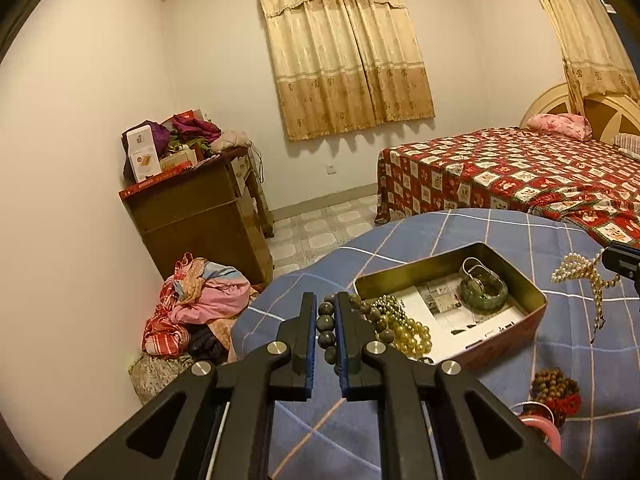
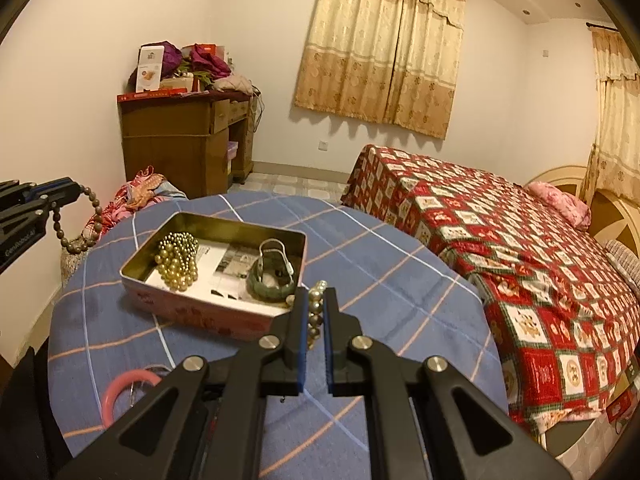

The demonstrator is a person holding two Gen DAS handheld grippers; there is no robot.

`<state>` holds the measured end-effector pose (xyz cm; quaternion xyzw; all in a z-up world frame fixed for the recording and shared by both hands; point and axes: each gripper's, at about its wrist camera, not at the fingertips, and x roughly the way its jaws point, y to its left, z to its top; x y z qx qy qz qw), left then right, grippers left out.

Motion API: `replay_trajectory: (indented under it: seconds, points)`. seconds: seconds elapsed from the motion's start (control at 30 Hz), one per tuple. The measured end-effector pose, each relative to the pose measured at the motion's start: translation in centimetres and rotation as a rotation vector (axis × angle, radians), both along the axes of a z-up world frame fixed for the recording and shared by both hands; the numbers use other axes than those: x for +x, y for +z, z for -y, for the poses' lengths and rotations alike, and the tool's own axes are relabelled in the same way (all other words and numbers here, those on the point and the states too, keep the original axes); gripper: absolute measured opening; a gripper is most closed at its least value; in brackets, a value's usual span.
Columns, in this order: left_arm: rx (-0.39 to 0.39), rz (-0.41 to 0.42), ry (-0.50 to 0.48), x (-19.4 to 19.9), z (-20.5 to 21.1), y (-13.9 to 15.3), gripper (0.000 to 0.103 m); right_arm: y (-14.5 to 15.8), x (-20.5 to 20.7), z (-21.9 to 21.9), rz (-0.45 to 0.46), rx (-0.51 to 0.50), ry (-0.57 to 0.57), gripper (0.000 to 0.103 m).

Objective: Organize jewelry
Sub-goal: 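Carry the bead bracelet and pearl strand over the tin with both tools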

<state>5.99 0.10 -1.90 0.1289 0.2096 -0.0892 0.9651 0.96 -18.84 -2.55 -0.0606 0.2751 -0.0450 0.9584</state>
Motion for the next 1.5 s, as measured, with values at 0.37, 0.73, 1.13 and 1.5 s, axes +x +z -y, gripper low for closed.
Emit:
replay_trajectory:
  seconds: [0.37, 0.73, 1.13, 1.5]
  points:
    - [0.003, 0.007, -0.001, 1.6, 0.6, 0.5, 0.008, 0.8, 1.4, -0.9, 0.017, -0.015, 0.02, 0.008]
    - [0.006, 0.001, 0.001, 3.4, 1.4, 0.8, 0.008, 1.9, 3.3, -2.0, 0.04, -0.043, 0.051, 0.008]
    - [0.026, -0.031, -0.001, 6.3, 3.1, 0.2, 0.008, 2.1, 6.1, -2.5, 0.037, -0.042, 0.068, 0.008]
    - [0.051, -0.051, -0.001, 8.3, 4.3, -0.6, 0.008, 1.7, 8.5, -2.7, 0.023, -0.069, 0.075, 0.008]
